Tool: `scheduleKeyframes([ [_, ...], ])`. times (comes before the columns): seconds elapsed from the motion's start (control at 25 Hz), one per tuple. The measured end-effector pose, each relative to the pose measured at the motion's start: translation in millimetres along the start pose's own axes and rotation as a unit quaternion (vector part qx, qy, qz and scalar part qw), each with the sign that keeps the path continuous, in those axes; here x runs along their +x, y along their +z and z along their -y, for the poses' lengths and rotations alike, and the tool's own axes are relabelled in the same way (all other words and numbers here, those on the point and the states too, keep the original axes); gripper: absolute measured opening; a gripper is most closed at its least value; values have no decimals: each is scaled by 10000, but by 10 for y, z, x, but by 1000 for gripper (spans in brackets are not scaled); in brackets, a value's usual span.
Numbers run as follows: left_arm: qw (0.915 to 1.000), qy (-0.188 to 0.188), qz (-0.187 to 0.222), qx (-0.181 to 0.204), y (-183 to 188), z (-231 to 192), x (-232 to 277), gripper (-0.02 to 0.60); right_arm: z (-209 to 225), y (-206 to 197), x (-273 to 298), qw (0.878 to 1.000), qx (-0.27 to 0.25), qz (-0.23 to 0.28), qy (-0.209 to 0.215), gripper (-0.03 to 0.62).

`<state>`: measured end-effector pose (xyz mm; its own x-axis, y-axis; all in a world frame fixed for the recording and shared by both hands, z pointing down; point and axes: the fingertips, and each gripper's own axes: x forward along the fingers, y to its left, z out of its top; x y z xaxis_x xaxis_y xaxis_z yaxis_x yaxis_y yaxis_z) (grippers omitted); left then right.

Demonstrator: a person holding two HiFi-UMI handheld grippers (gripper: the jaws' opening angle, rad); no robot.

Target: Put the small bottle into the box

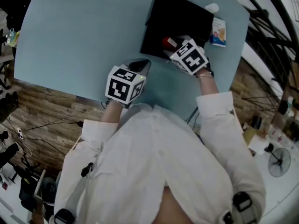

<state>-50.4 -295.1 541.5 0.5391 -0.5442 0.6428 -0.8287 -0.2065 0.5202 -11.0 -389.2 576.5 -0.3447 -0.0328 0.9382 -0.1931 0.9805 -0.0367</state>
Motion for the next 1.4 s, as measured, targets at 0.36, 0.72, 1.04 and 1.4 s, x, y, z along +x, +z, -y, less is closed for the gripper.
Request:
scheduleKeyframes([
  [0.36,9999,71,-1,120,-32,2,-128,3,112,-72,6,9992,208,-92,-325,209],
  [0.72,9997,125,99,163,-25,-48,-232,3,96,-39,-189,9986,352,103,-376,209],
  [1.04,9994,89,127,310,11,36,-270,3,-5,-26,-396,9965,653,375,-353,209],
  [1.4,9977,32,52,682,91,183,-307,3,-41,57,-719,9855,1129,1069,-683,209],
])
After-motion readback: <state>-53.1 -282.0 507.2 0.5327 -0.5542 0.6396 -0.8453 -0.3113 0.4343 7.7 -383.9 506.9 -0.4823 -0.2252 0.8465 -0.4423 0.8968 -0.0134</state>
